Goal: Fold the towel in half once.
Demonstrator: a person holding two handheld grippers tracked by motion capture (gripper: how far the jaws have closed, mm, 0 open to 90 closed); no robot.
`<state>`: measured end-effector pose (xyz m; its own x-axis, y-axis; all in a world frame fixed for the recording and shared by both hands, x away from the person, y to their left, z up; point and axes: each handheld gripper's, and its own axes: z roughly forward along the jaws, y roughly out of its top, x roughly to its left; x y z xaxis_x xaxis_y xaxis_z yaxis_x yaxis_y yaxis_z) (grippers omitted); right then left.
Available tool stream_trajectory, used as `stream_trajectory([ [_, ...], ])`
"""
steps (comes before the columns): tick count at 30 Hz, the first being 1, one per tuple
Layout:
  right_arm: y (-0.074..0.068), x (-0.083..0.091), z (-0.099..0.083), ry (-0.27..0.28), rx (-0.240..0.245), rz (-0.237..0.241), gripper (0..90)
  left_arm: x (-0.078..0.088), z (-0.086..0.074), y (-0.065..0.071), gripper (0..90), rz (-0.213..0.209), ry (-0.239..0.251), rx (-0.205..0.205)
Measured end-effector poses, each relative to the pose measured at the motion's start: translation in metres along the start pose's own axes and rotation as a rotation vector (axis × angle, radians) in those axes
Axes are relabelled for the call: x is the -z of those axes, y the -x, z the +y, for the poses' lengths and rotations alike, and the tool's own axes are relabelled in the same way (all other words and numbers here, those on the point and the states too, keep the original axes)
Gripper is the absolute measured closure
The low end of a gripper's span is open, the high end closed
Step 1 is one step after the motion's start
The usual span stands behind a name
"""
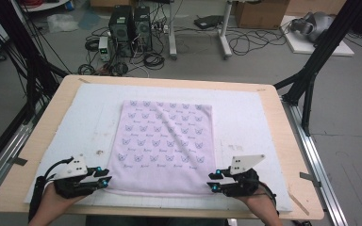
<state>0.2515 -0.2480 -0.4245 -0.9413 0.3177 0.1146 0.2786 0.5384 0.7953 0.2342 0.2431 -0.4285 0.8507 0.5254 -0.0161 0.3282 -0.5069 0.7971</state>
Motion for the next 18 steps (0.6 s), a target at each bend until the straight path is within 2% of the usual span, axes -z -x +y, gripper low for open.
stream_trajectory([
  [4,0.001,-0.017,-0.007,-0.063,0.024,0.025,63.5,-0.012,-0.003,0.001,69.8,-0.029,-0.047,-0.013],
  [6,0.002,-0.021,-0.009,-0.08,0.026,0.022,67.0,-0.015,-0.006,0.001,71.1,-0.035,-0.069,-0.027],
  [7,0.002,-0.022,-0.01,-0.081,0.027,0.024,69.6,-0.014,-0.008,0.001,73.4,-0.034,-0.054,-0.024],
  [8,0.003,-0.022,-0.011,-0.076,0.025,0.025,74.5,-0.014,-0.008,0.001,79.2,-0.036,-0.054,-0.025],
  [10,0.003,-0.021,-0.011,-0.082,0.023,0.029,84.5,-0.013,-0.009,0.001,85.8,-0.037,-0.054,-0.035],
  [11,0.003,-0.021,-0.011,-0.083,0.025,0.029,86.4,-0.012,-0.008,0.002,87.4,-0.038,-0.057,-0.04],
  [18,-0.004,-0.011,-0.011,-0.049,0.029,0.045,86.6,-0.001,-0.012,0.005,88.3,-0.041,-0.029,-0.035],
])
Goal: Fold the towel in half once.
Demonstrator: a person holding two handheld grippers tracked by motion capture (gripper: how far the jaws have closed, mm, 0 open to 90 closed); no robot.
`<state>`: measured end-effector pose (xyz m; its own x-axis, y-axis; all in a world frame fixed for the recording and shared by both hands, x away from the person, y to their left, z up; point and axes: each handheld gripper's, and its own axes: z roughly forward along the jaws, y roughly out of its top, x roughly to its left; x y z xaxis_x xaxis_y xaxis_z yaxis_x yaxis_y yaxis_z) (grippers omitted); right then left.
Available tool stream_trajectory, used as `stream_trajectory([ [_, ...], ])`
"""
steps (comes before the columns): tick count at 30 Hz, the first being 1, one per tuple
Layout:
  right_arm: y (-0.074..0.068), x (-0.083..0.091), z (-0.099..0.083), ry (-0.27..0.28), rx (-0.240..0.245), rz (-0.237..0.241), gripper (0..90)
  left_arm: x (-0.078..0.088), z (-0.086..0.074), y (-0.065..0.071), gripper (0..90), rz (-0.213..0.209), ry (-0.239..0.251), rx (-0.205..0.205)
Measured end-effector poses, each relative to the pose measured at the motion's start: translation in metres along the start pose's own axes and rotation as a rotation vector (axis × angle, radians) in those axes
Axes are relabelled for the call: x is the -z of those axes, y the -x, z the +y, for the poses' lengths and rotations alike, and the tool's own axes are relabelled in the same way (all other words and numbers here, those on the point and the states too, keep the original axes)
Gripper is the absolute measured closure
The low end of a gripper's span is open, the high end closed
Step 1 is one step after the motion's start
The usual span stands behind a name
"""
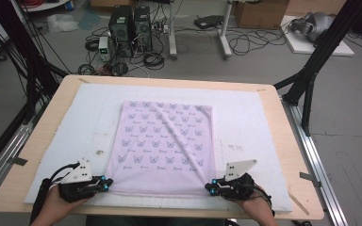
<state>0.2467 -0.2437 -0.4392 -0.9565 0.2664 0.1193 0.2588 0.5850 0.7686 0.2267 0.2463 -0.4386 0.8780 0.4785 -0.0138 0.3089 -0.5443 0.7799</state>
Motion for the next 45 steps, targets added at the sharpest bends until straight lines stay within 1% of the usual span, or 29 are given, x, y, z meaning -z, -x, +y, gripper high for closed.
stream_trajectory([
  [1,0.0,-0.001,-0.001,-0.01,-0.011,0.013,82.4,0.0,0.0,0.0,88.0,0.002,-0.007,0.001],
  [2,0.002,-0.003,-0.003,-0.014,-0.023,0.015,75.8,0.0,0.0,-0.001,87.5,0.003,-0.007,0.007],
  [3,0.003,-0.003,-0.004,-0.008,-0.037,0.014,73.1,0.0,0.001,-0.002,86.7,0.002,0.0,0.011],
  [4,0.005,-0.003,-0.003,0.005,-0.044,0.011,69.2,0.0,0.002,-0.003,84.8,0.007,0.007,0.011],
  [6,0.008,0.0,-0.001,0.042,-0.051,-0.007,64.8,0.0,0.004,-0.006,79.6,0.016,0.026,0.027],
  [8,0.012,0.002,0.002,0.066,-0.063,-0.042,59.3,0.0,0.007,-0.01,75.1,0.03,0.038,0.03],
  [9,0.015,0.003,0.003,0.074,-0.067,-0.052,57.3,0.0,0.009,-0.012,71.6,0.033,0.047,0.041],
  [11,0.021,0.002,0.006,0.085,-0.078,-0.093,52.0,-0.001,0.012,-0.017,68.3,0.045,0.06,0.046],
  [13,0.026,0.001,0.007,0.079,-0.087,-0.105,50.0,-0.003,0.014,-0.021,63.2,0.06,0.066,0.062],
  [14,0.028,0.0,0.009,0.073,-0.084,-0.125,48.1,-0.005,0.015,-0.024,61.1,0.069,0.072,0.067],
  [15,0.031,-0.001,0.01,0.072,-0.092,-0.136,47.2,-0.006,0.016,-0.026,58.3,0.078,0.073,0.071],
  [17,0.035,-0.002,0.012,0.066,-0.093,-0.152,43.9,-0.009,0.018,-0.031,51.6,0.093,0.078,0.089],
  [18,0.037,-0.003,0.013,0.063,-0.093,-0.166,42.1,-0.011,0.02,-0.033,49.1,0.098,0.085,0.099],
  [19,0.04,-0.004,0.014,0.065,-0.1,-0.171,40.7,-0.012,0.021,-0.035,47.1,0.1,0.09,0.107],
  [20,0.042,-0.005,0.015,0.066,-0.102,-0.174,40.2,-0.014,0.023,-0.038,45.5,0.105,0.094,0.109],
  [22,0.047,-0.006,0.018,0.06,-0.094,-0.197,37.5,-0.017,0.026,-0.043,43.5,0.112,0.108,0.118],
  [23,0.049,-0.007,0.019,0.064,-0.1,-0.201,37.0,-0.018,0.028,-0.045,42.9,0.114,0.113,0.124],
  [25,0.054,-0.007,0.022,0.075,-0.096,-0.208,36.2,-0.022,0.031,-0.049,41.1,0.122,0.125,0.133],
  [27,0.06,-0.007,0.024,0.092,-0.101,-0.215,34.2,-0.024,0.034,-0.053,40.0,0.13,0.126,0.132],
  [29,0.064,-0.007,0.026,0.097,-0.104,-0.222,32.9,-0.028,0.038,-0.057,39.7,0.137,0.131,0.131],
  [31,0.07,-0.008,0.027,0.107,-0.103,-0.221,32.6,-0.03,0.041,-0.06,39.5,0.146,0.126,0.122],
  [33,0.075,-0.01,0.029,0.114,-0.106,-0.223,32.4,-0.032,0.044,-0.064,38.9,0.153,0.128,0.123],
  [34,0.076,-0.01,0.03,0.114,-0.112,-0.221,32.1,-0.033,0.044,-0.065,38.7,0.155,0.131,0.126],
  [37,0.08,-0.011,0.032,0.118,-0.106,-0.226,31.8,-0.035,0.045,-0.067,38.4,0.159,0.138,0.136],
  [38,0.082,-0.012,0.032,0.115,-0.112,-0.221,31.8,-0.035,0.045,-0.068,38.3,0.157,0.135,0.133],
  [40,0.083,-0.012,0.032,0.111,-0.106,-0.228,31.7,-0.034,0.044,-0.068,38.3,0.153,0.144,0.138],
  [41,0.083,-0.012,0.032,0.109,-0.113,-0.225,31.6,-0.033,0.043,-0.068,38.3,0.156,0.14,0.135],
  [42,0.083,-0.013,0.032,0.108,-0.109,-0.226,31.6,-0.033,0.043,-0.068,38.3,0.156,0.144,0.139],
  [45,0.082,-0.013,0.032,0.103,-0.111,-0.223,31.4,-0.032,0.042,-0.069,38.4,0.157,0.14,0.132],
])
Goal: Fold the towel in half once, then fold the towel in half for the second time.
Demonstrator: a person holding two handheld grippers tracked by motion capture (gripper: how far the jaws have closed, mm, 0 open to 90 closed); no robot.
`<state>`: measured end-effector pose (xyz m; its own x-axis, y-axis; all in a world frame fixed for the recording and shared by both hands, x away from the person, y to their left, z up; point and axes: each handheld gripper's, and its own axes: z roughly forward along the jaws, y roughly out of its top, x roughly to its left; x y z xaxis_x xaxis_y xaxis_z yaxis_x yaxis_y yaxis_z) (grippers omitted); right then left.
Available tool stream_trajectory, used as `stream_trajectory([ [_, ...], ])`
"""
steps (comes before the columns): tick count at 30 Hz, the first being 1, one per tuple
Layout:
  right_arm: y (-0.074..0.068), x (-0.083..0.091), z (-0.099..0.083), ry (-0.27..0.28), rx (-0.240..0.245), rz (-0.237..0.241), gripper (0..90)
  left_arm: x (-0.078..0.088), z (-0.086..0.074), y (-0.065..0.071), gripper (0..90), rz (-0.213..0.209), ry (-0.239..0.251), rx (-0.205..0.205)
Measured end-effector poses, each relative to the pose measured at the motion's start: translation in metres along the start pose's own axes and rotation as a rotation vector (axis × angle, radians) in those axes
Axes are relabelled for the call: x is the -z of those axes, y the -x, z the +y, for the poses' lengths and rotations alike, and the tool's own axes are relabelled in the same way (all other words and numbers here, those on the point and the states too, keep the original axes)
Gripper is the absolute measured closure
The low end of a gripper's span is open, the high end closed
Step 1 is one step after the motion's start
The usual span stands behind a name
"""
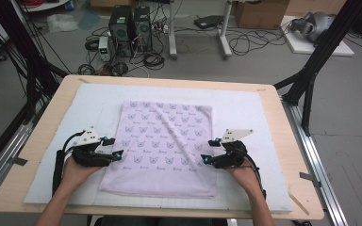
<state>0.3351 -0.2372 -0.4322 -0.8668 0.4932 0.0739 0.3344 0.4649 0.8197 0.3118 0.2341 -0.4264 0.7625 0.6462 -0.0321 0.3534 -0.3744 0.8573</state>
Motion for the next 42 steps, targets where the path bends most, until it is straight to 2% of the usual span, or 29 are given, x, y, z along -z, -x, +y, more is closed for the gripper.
stream_trajectory([
  [10,0.0,-0.002,0.001,-0.016,0.015,0.001,31.2,0.0,0.003,0.001,38.8,-0.002,-0.02,-0.031],
  [16,0.011,-0.004,0.016,-0.015,0.026,-0.008,31.2,-0.003,0.015,-0.007,39.1,-0.01,-0.022,-0.031],
  [20,0.023,-0.007,0.024,-0.022,0.011,-0.004,31.1,-0.008,0.023,-0.018,39.6,-0.016,-0.023,-0.021],
  [22,0.029,-0.008,0.028,-0.025,-0.002,-0.003,31.1,-0.011,0.027,-0.023,40.2,-0.006,-0.024,-0.018],
  [24,0.033,-0.008,0.035,-0.037,0.001,-0.014,31.2,-0.014,0.032,-0.03,44.0,-0.002,-0.028,-0.015],
  [26,0.039,-0.009,0.043,-0.04,0.004,-0.016,31.3,-0.017,0.039,-0.035,44.0,0.01,-0.033,-0.022],
  [31,0.057,-0.013,0.063,-0.097,0.027,-0.052,31.9,-0.018,0.062,-0.054,45.6,0.018,-0.028,-0.02],
  [36,0.076,-0.011,0.085,-0.116,0.035,-0.095,34.4,-0.022,0.077,-0.073,50.7,0.039,-0.032,-0.013],
  [39,0.091,-0.012,0.083,-0.104,-0.002,-0.132,36.7,-0.029,0.076,-0.082,51.2,0.054,-0.039,-0.002],
  [42,0.099,-0.02,0.075,-0.146,-0.034,-0.155,36.5,-0.04,0.069,-0.091,50.3,0.076,-0.049,0.012],
])
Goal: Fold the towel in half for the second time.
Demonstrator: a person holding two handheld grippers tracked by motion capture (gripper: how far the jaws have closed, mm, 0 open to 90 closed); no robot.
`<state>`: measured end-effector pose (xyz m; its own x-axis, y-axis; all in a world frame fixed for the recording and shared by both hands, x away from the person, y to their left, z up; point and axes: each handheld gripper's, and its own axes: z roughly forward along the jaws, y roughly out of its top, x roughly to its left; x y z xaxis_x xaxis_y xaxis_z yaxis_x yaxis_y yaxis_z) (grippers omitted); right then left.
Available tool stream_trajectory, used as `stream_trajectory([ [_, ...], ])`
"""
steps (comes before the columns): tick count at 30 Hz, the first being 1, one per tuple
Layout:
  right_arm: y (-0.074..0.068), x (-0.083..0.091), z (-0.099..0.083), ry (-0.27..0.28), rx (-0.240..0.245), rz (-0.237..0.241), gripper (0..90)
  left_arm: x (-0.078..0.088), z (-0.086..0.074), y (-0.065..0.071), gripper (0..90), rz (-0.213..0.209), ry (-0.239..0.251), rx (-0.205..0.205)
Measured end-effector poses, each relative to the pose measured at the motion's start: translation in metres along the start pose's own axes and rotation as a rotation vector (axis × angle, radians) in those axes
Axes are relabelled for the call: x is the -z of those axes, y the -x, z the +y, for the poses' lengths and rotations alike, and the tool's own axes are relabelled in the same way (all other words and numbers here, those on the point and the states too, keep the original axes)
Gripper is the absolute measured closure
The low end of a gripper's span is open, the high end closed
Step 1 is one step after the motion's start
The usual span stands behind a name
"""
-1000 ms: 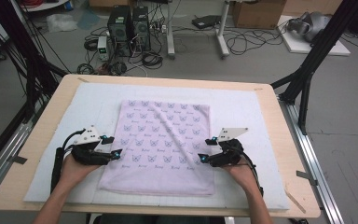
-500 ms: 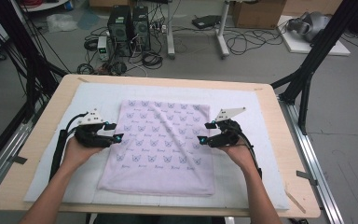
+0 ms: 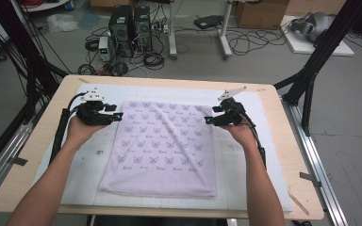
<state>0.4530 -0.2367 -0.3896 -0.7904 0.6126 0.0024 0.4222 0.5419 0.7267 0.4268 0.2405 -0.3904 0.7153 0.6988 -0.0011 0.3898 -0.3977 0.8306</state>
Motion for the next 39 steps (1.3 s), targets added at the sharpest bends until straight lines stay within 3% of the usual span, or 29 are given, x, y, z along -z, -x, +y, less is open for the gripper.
stream_trajectory([
  [6,0.006,-0.02,-0.009,-0.029,-0.012,-0.003,37.9,-0.028,-0.013,-0.006,52.7,-0.035,-0.069,0.03],
  [11,0.01,-0.035,-0.016,-0.071,-0.03,-0.015,37.8,-0.042,-0.024,-0.013,53.2,-0.02,-0.125,0.068],
  [14,0.013,-0.04,-0.023,-0.075,-0.05,-0.021,38.2,-0.045,-0.027,-0.014,51.9,-0.002,-0.145,0.065],
  [16,0.016,-0.042,-0.031,-0.062,-0.081,-0.021,39.2,-0.048,-0.028,-0.013,50.7,0.031,-0.174,0.052],
  [18,0.017,-0.041,-0.038,-0.014,-0.122,-0.03,42.9,-0.049,-0.027,-0.013,49.1,0.058,-0.176,0.077],
  [20,0.015,-0.041,-0.037,-0.012,-0.126,-0.044,46.3,-0.05,-0.026,-0.01,49.8,0.067,-0.178,0.084],
  [24,0.009,-0.041,-0.032,-0.039,-0.099,0.003,73.1,-0.05,-0.025,-0.007,64.0,0.042,-0.181,0.087],
  [25,0.008,-0.041,-0.032,-0.041,-0.103,0.019,76.3,-0.05,-0.025,-0.007,68.0,0.035,-0.181,0.093],
  [27,0.01,-0.041,-0.034,-0.028,-0.146,0.038,77.7,-0.051,-0.024,-0.005,75.9,0.011,-0.185,0.077],
  [29,0.012,-0.041,-0.035,-0.024,-0.185,0.052,79.0,-0.051,-0.023,-0.003,81.8,0.014,-0.189,0.059],
  [33,0.01,-0.041,-0.032,-0.039,-0.15,0.052,83.1,-0.049,-0.024,-0.008,83.4,-0.007,-0.18,0.109],
  [39,0.007,-0.03,-0.022,-0.036,-0.093,0.033,83.7,-0.036,-0.019,-0.011,84.3,-0.007,-0.124,0.104],
])
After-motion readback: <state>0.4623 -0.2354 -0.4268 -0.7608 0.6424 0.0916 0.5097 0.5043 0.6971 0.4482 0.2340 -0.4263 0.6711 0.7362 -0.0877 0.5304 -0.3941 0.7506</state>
